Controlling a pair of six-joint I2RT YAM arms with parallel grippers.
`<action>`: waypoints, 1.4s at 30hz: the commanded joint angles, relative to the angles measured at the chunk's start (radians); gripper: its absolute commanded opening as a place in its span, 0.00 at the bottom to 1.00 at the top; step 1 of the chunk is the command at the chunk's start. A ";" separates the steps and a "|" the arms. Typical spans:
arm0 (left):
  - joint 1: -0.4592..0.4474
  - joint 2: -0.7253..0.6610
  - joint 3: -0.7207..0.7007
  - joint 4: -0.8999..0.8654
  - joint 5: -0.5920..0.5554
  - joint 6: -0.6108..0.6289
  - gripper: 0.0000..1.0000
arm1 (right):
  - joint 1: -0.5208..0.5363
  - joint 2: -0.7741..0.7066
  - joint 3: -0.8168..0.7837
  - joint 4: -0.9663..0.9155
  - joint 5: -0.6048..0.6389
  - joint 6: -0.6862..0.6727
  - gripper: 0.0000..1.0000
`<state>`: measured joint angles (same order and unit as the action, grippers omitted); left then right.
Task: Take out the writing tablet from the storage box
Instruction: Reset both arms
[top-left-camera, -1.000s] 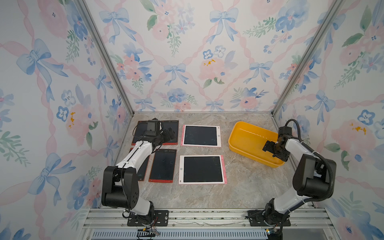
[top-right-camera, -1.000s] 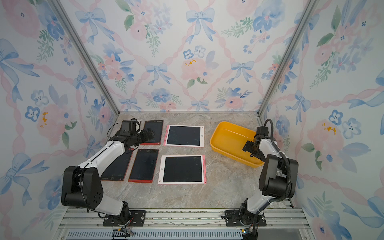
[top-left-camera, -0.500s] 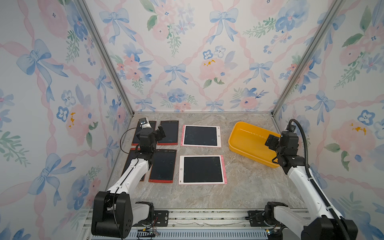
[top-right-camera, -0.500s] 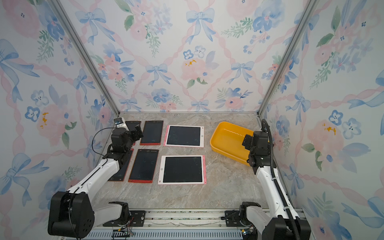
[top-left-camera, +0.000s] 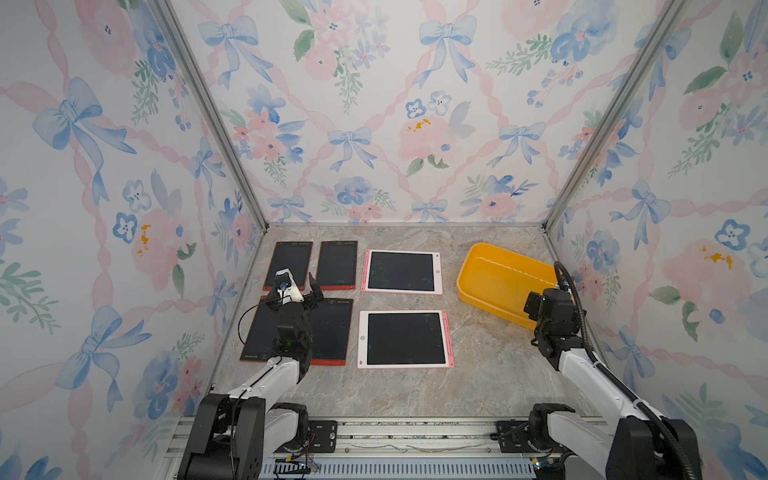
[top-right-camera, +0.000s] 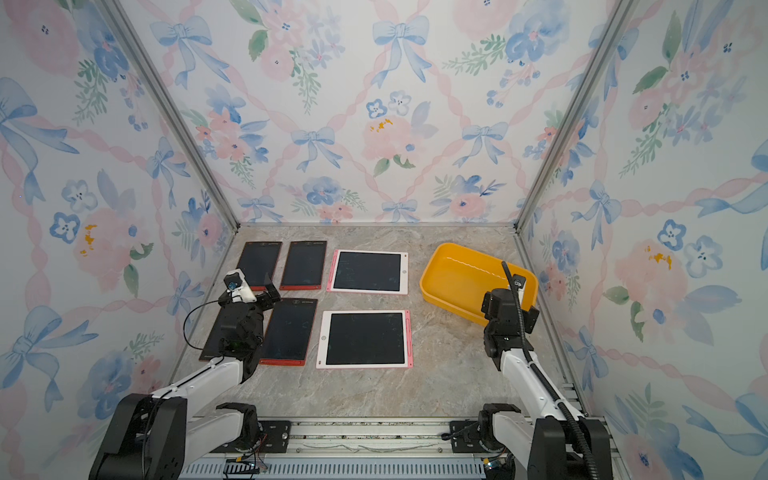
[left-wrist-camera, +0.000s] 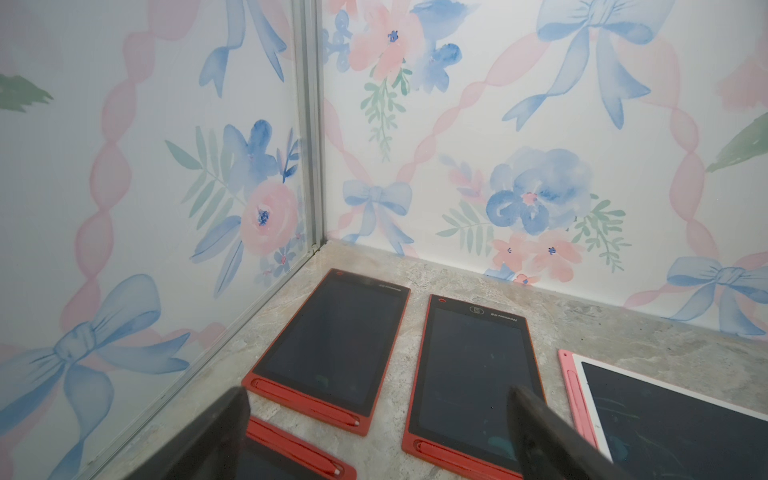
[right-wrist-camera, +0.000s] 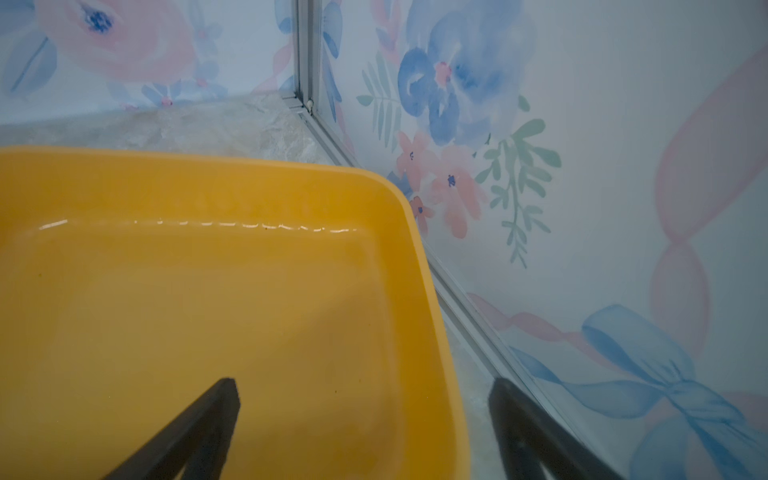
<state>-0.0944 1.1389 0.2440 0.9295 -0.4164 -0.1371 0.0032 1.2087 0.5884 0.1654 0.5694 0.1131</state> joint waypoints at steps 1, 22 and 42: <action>-0.004 0.042 -0.020 0.130 -0.012 0.046 0.98 | 0.014 0.038 0.026 0.136 0.019 -0.037 0.97; -0.083 0.282 -0.199 0.578 -0.041 0.067 0.98 | 0.085 0.007 -0.173 0.365 -0.054 -0.086 0.97; -0.116 0.443 -0.116 0.601 -0.065 0.126 0.98 | 0.245 0.318 -0.124 0.641 -0.040 -0.233 0.97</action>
<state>-0.2169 1.5860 0.1123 1.5616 -0.4679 -0.0181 0.2211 1.4590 0.4259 0.7441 0.4900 -0.0696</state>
